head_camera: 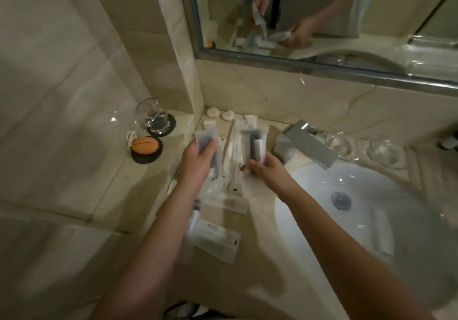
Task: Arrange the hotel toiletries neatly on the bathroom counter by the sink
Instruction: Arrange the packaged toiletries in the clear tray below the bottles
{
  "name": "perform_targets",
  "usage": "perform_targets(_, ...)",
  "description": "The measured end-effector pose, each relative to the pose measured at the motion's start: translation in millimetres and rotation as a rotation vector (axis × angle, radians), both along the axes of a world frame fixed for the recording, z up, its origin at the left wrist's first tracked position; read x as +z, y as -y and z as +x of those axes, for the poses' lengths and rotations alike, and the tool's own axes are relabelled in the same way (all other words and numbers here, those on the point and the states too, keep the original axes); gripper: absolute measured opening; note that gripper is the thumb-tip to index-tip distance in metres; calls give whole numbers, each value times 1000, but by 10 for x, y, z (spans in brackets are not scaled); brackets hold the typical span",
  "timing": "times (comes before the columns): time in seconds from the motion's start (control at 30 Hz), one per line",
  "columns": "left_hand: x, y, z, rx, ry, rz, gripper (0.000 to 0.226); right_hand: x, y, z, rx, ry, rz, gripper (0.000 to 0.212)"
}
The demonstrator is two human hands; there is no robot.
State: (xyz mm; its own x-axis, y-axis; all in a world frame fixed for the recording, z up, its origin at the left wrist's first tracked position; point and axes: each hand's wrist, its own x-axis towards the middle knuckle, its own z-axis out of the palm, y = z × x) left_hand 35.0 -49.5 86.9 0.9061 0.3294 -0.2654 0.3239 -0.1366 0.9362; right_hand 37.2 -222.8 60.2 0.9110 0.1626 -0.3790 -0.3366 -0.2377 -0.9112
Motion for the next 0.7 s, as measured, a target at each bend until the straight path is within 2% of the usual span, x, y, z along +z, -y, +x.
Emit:
perform_targets(0.13, 11, 525, -151, -57, -42, -3, 45, 53, 515, -308, -84, 48, -31, 28)
perform_targets(0.33, 23, 1399, -284, -209, -84, -27, 50, 144, 1405, -683, -285, 65, -63, 12)
perform_targets(0.5, 47, 2180, -358, -339, -102, -63, 43, 141, 2167, -879, -400, 48, -61, 15)
perform_targets(0.7, 101, 3017, -338, -456, -24, -33, 28, 117, 2982, -1038, -515, 137, -168, 4)
